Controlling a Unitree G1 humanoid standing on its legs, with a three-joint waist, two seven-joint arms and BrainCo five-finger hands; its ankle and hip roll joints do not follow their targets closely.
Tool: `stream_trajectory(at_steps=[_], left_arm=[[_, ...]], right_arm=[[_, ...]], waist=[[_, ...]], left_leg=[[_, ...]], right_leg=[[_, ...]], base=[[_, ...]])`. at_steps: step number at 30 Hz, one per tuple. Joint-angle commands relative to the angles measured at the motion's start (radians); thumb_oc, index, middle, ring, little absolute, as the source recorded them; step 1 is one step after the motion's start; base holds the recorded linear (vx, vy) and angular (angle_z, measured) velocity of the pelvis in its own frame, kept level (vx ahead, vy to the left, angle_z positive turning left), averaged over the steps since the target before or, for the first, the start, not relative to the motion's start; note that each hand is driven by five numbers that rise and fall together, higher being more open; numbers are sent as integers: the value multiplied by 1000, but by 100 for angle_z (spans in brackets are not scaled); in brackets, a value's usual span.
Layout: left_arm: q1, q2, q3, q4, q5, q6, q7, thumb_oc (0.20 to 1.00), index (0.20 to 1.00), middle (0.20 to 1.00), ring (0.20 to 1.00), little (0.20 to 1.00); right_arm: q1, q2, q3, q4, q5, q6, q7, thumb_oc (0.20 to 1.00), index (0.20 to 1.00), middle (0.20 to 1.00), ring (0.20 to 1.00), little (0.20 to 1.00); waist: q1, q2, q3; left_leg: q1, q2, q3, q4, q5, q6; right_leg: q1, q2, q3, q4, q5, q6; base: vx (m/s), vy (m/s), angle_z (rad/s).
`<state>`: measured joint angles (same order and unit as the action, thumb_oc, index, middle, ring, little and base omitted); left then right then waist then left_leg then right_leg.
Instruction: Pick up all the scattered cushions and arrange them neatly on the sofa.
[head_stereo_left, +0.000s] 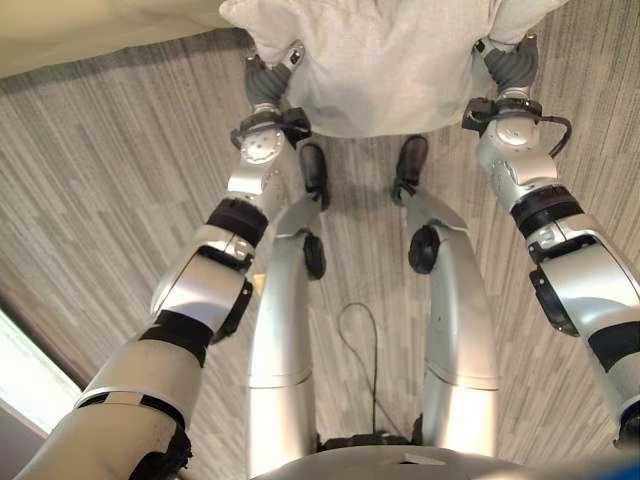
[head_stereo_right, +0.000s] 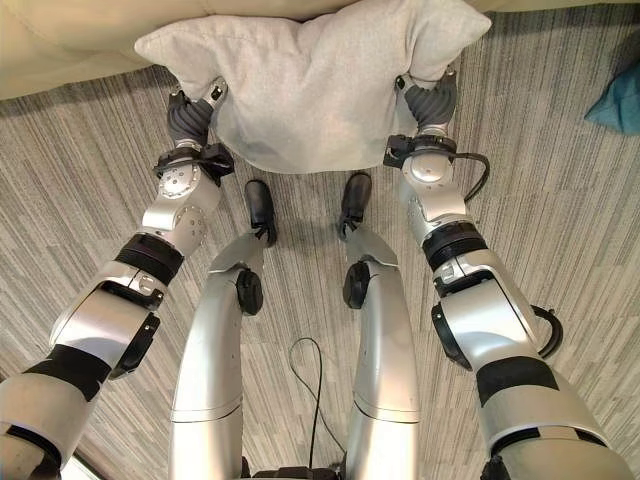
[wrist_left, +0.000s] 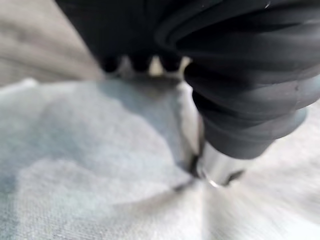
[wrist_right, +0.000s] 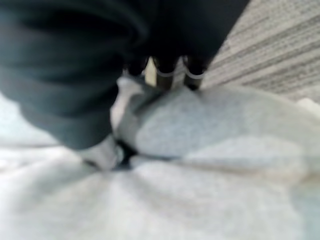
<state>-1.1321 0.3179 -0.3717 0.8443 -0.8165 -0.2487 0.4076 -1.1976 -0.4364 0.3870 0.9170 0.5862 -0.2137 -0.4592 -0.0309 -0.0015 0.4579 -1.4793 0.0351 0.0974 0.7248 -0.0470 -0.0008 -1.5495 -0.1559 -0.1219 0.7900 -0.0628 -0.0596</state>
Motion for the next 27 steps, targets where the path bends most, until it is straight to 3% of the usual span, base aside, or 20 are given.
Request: stream_trajectory(at_steps=[1,11,19,21,22,27], left_arm=[[94,-81,2,-106,17,-82,-33,200,200,200,200,200],[235,-100,31,-309,86,-94,-50,200,200,200,200,200],[438,-113,41,-499,190,-94,-62,200,200,200,200,200],[493,-110,37,-569,216,-101,-61,200,200,200,200,200],[510,-106,43,-592,227,-101,-57,200,200,200,200,200],[636,-98,31,-692,255,-98,-82,200,200,200,200,200]], right_arm=[[70,169,67,-135,-40,-93,63,200,200,200,200,200],[218,153,-15,-306,-95,-112,62,200,200,200,200,200],[458,162,-79,-524,-221,-113,65,200,200,200,200,200],[535,160,-78,-584,-262,-102,74,200,200,200,200,200],[566,163,-86,-605,-268,-102,73,200,200,200,200,200],[742,179,-75,-688,-279,-89,119,200,200,200,200,200]], waist=[[-17,23,-215],[-17,34,-250],[-11,25,-276],[-7,18,-287],[-6,14,-283],[-2,1,-291]], left_leg=[[-46,7,-129,6,-28,-82],[156,15,-139,-169,16,-104],[464,19,-154,-382,50,-119],[572,15,-154,-435,55,-120],[607,10,-151,-462,90,-118],[873,16,-138,-578,103,-121]], right_leg=[[5,4,49,19,-27,155],[215,-2,17,-121,-16,156],[508,-31,-25,-303,3,167],[612,-39,-40,-357,9,170],[649,-44,-53,-390,44,166],[914,-35,-96,-513,55,171]], base=[[-50,-3,2],[-60,-4,1],[-5,7,6],[-39,6,2],[-45,19,5],[56,-9,9]])
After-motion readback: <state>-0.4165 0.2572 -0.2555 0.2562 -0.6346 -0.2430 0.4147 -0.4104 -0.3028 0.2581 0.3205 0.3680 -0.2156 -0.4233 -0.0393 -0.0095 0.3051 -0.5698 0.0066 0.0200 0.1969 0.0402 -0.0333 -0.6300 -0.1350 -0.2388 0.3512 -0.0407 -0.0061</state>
